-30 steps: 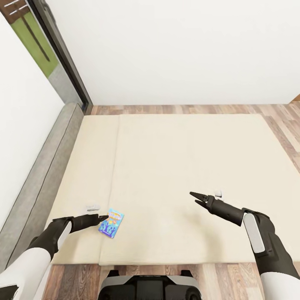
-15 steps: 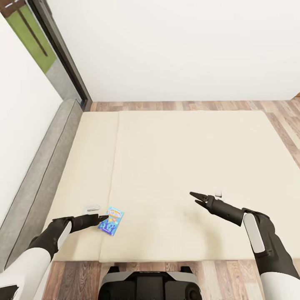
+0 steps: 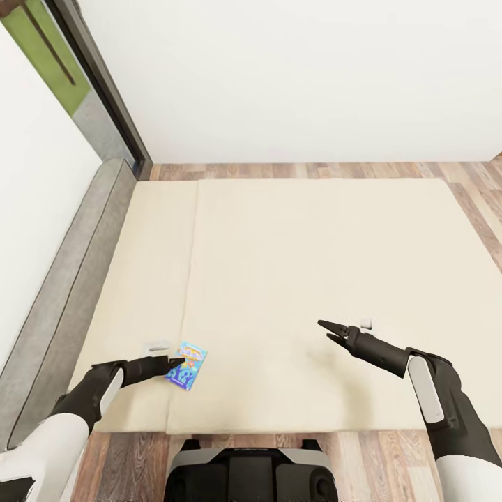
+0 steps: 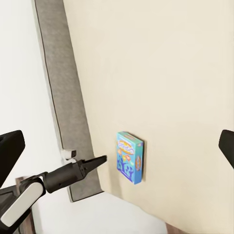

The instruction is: Put all the toys in the child's room - the three board games (two on the bed and one on the table), the two jigsaw puzzles on the table, and the tennis ball on the table - inside the toy box on the table in the child's room.

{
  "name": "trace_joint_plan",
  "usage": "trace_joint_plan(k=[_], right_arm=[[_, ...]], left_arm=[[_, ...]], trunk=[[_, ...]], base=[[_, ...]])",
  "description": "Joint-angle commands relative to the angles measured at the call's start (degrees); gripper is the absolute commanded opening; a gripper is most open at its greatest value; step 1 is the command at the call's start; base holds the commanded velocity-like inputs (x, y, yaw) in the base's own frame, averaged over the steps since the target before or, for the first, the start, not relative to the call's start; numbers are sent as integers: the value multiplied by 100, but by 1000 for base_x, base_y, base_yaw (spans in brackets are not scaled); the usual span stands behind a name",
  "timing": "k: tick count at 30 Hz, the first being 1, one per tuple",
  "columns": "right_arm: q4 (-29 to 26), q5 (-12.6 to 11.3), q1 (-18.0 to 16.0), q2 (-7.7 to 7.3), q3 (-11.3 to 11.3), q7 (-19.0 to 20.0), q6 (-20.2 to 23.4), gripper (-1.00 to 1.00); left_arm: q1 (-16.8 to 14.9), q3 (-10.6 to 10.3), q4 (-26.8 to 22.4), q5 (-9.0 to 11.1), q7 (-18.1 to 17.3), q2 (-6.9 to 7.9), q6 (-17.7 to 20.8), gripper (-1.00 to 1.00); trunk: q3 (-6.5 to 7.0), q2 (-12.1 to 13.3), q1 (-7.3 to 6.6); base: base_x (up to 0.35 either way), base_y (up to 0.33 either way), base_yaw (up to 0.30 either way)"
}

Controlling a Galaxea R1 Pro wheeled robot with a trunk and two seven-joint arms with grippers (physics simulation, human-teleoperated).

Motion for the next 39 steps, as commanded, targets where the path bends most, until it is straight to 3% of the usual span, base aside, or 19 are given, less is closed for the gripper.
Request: trace_joint_plan(k=[1,8,14,19,39], right_arm=[[-4,17,-4,2,-8,26,20,100],[-16,22,-4,6,-2,19,1,100],[-22,23,-4,4,0,15,-6,100],[-24,23,-4,1,0,15,-50,100],[-18,22,-4,3,-29,17,-304,100]], left_arm=[[-3,23,-19,13,-19,-28,52,100],[-14,23,-143,9,143,-171,57,100],[-52,17,-309,-1,581,-383,57,100],[-81,15,-361,-1,938,-474,46,100],[-173,6,-401,-5,1153,-490,37,100]], trunk=[[-16,-9,3],[-82,-9,3],[-139,-9,3],[-186,-9,3],[-323,-9,3]], base=[[0,0,0],[0,0,0],[0,0,0],[0,0,0],[0,0,0]])
